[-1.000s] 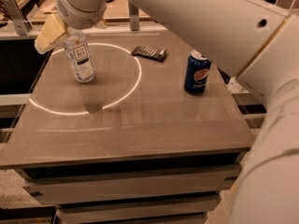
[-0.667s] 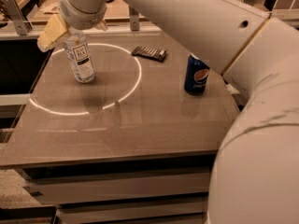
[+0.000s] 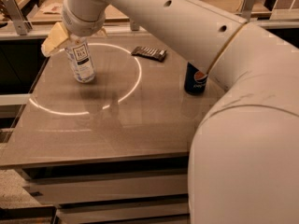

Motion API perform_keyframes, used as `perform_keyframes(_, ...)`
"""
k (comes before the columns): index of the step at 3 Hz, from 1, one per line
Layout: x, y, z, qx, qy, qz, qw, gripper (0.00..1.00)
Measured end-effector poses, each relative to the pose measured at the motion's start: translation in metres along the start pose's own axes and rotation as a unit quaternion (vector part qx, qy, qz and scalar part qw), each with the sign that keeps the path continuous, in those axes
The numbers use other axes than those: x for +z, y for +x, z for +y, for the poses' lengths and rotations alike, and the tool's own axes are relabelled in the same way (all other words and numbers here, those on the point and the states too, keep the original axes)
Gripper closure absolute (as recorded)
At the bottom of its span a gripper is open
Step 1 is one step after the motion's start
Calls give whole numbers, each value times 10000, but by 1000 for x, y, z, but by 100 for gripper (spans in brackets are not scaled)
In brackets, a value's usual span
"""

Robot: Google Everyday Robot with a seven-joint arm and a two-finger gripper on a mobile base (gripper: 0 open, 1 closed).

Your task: Move blue plastic bottle near rxbar chocolate

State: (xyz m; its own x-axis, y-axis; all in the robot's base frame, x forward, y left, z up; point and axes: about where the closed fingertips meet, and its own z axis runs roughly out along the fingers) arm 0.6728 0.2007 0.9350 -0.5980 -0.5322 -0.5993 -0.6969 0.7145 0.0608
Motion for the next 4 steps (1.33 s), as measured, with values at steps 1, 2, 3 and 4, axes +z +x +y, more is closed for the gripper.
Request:
perform_keyframes(1,9,1,-3,-12,21,73,10000,19)
perform_keyframes(2,14,0,-5,-41,12,101,9999,42)
perform_keyframes(3,15,-1,-7,-86,21,104,9999,65)
perform_keyframes(4,12,-5,-9,-184,63,105,9998,88)
